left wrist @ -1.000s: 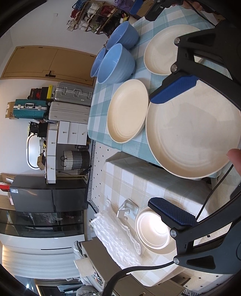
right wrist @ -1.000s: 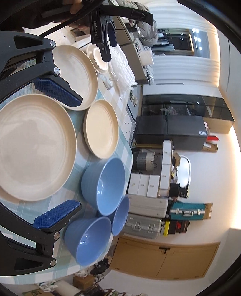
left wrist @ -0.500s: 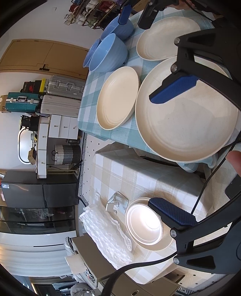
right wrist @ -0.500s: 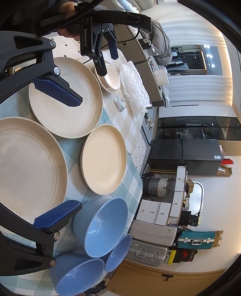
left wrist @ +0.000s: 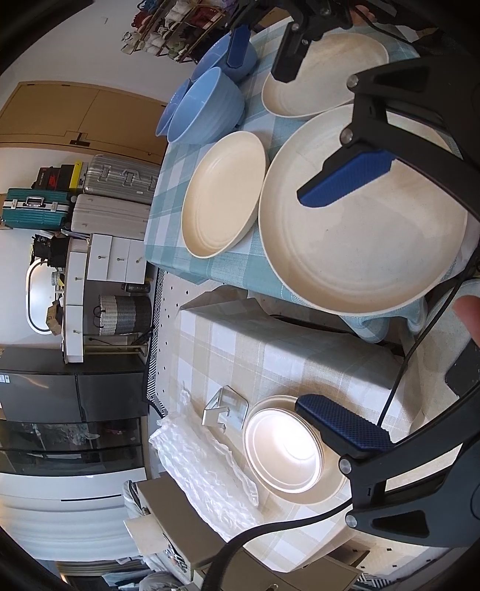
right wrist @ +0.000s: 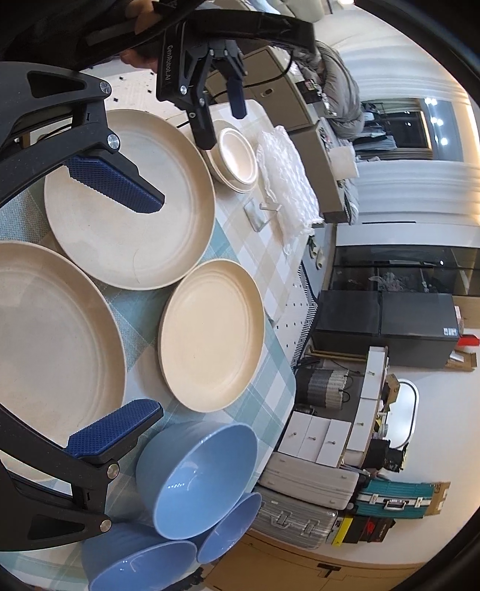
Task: Organize plates and bowls
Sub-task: 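Move the left tool to a large cream plate rim while the right tool approaches another plate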
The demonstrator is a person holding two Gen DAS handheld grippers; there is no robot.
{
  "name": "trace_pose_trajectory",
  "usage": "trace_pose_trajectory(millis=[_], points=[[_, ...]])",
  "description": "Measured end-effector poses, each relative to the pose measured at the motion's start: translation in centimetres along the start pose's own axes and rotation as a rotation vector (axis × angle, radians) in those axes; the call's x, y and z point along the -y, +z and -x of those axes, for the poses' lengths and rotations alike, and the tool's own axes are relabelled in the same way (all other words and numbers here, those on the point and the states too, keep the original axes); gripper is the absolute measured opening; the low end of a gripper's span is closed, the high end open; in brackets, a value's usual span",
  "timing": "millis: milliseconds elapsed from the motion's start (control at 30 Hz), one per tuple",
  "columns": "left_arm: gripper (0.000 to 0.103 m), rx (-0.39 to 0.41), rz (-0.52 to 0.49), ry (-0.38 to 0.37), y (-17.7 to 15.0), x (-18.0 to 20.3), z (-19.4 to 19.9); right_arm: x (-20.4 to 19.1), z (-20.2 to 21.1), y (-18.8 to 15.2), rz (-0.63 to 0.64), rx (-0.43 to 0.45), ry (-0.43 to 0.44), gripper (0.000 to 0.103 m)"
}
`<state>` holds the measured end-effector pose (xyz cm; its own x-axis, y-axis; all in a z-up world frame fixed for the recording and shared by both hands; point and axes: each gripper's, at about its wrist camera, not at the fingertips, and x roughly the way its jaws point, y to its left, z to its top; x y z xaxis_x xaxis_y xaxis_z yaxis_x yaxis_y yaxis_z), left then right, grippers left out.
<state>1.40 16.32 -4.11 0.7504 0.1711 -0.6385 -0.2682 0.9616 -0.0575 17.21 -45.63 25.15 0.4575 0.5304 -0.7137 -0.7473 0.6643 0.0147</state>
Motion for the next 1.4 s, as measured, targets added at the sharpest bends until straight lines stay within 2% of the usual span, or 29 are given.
trace_pose_trajectory(millis=[267, 467, 800, 933, 1000, 1100, 1300, 1400], points=[[0.101, -0.032, -0.024, -0.006, -1.0, -0.2, -1.1, -0.7, -2.5, 0.1, 0.003, -0.056, 0.031, 0.103], [0.098, -0.063, -0.004, -0.034, -1.6, -0.6, -2.1, -0.4, -4.4, 0.0, -0.007, -0.117, 0.056, 0.103], [0.088, -0.101, 0.018, -0.052, -2.3, -1.2, -3.9, -0.4, -6.2, -0.1, 0.014, -0.172, 0.073, 0.102], [0.074, -0.113, 0.032, -0.053, -2.4, -1.3, -4.4, -0.9, -6.7, 0.1, 0.032, -0.193, 0.086, 0.095], [0.073, -0.116, 0.038, -0.054, -2.4, -1.4, -4.6, -1.0, -7.2, 0.1, 0.041, -0.21, 0.095, 0.091], [0.062, -0.114, 0.047, -0.055, -2.5, -1.6, -4.9, -1.2, -7.9, 0.1, 0.056, -0.236, 0.103, 0.084], [0.061, -0.126, 0.05, -0.059, -2.7, -1.8, -5.2, -1.5, -9.0, 0.1, 0.062, -0.264, 0.115, 0.079], [0.058, -0.138, 0.048, -0.066, -2.8, -1.8, -5.4, -1.5, -9.5, 0.2, 0.061, -0.281, 0.125, 0.071]])
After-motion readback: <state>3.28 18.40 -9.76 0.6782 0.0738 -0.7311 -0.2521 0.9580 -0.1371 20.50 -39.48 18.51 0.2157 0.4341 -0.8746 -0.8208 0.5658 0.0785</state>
